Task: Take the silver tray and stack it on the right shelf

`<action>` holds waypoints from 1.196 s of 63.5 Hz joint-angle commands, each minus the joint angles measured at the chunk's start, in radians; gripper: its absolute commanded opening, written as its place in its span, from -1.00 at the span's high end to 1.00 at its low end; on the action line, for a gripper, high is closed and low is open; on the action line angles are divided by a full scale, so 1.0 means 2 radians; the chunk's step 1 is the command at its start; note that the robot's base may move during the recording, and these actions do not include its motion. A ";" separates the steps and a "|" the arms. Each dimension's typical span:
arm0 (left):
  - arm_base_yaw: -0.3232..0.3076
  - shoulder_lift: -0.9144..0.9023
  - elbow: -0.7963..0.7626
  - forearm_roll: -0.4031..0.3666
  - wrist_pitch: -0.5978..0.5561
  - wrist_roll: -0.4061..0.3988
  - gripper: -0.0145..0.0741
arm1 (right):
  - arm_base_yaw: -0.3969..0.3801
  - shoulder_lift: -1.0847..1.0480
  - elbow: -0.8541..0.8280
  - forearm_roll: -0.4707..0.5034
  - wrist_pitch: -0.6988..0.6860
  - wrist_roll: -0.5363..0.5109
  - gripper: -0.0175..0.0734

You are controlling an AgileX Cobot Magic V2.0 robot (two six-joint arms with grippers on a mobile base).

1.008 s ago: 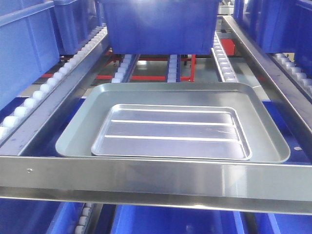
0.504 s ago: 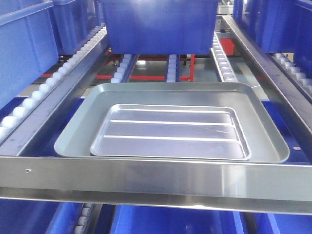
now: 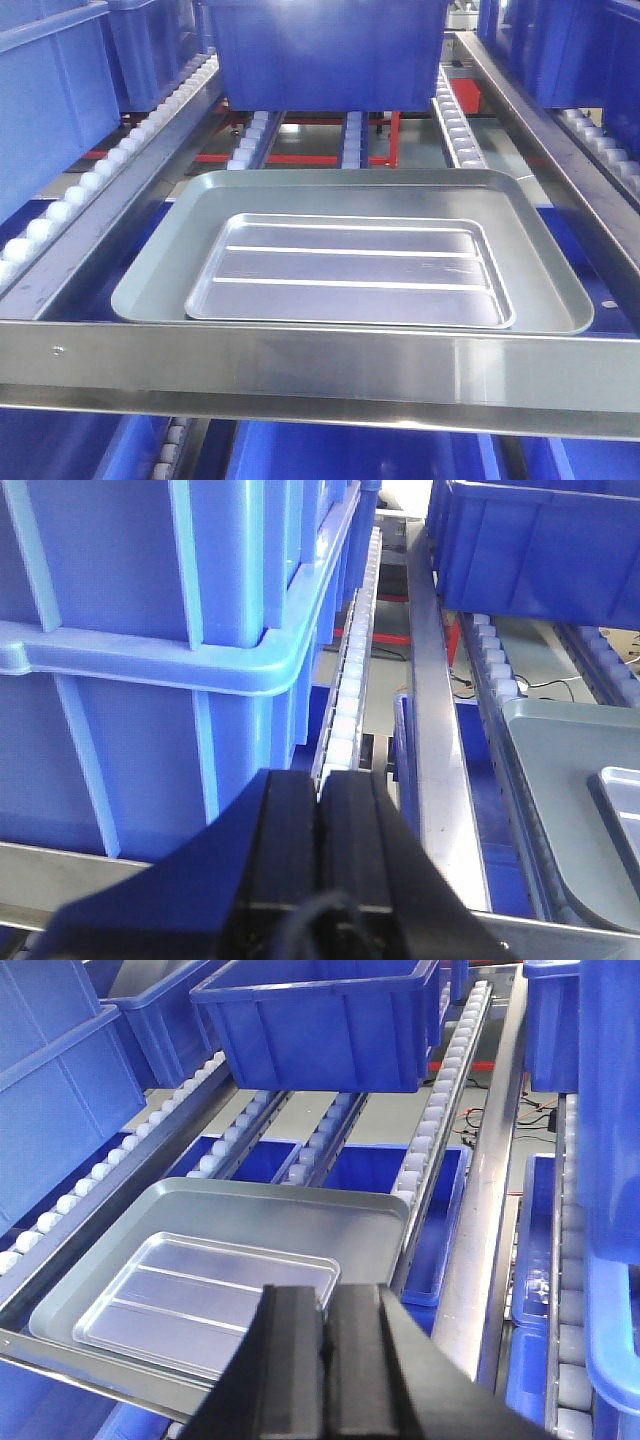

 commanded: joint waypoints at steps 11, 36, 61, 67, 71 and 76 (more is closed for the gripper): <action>0.001 -0.007 0.010 -0.004 -0.044 0.000 0.88 | -0.001 0.007 -0.013 -0.014 -0.037 -0.006 0.50; 0.001 -0.007 0.010 -0.004 -0.044 0.000 0.88 | -0.192 -0.037 0.095 0.117 -0.128 -0.147 0.50; 0.001 -0.007 0.010 -0.004 -0.044 0.000 0.88 | -0.247 -0.058 0.241 0.121 -0.304 -0.153 0.50; 0.001 -0.007 0.010 -0.004 -0.044 0.000 0.88 | -0.247 -0.058 0.241 0.121 -0.305 -0.153 0.50; 0.001 -0.007 0.010 -0.004 -0.044 0.000 0.88 | -0.247 -0.058 0.241 0.121 -0.305 -0.153 0.50; 0.001 -0.007 0.010 -0.004 -0.044 0.000 0.88 | -0.247 -0.058 0.241 0.121 -0.303 -0.153 0.50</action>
